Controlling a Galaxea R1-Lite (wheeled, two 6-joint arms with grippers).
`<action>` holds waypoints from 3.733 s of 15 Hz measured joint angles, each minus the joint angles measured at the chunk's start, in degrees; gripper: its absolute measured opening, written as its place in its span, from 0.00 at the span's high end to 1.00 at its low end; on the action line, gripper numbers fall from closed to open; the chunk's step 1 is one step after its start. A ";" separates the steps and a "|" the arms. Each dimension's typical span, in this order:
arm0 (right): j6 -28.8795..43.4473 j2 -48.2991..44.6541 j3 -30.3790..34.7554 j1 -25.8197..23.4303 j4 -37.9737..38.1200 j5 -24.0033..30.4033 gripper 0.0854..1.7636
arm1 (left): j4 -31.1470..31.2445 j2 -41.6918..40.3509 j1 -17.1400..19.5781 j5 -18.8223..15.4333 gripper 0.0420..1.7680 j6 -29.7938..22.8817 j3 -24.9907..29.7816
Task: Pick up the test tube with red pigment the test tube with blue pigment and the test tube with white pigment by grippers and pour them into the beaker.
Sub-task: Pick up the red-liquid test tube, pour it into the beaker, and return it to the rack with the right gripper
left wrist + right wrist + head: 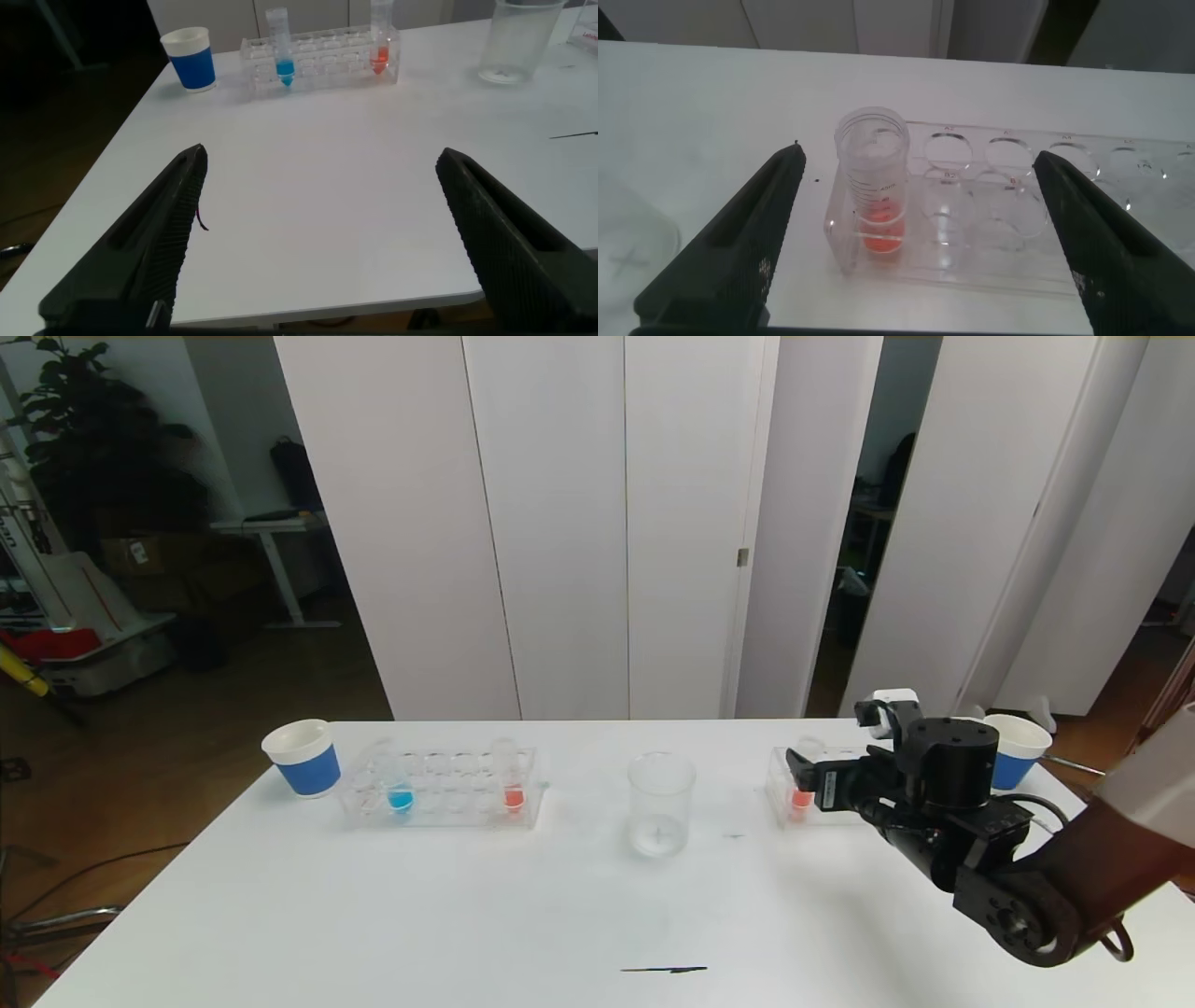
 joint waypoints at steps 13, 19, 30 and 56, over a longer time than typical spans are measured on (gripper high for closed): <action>-2.97 5.84 -4.41 1.55 -1.74 -0.27 0.01 | 0.02 0.00 0.00 0.00 0.01 -0.02 0.00; -3.33 7.30 -5.66 2.04 -2.04 -0.71 0.23 | 0.02 0.00 0.00 0.00 0.01 0.00 0.00; -3.00 8.85 -7.33 1.46 -2.24 -0.61 0.71 | 0.02 0.00 0.02 0.00 0.01 0.00 0.00; -15.64 -1.27 -44.70 -2.60 27.94 22.37 0.71 | 0.00 0.00 0.00 0.02 0.01 -0.02 0.00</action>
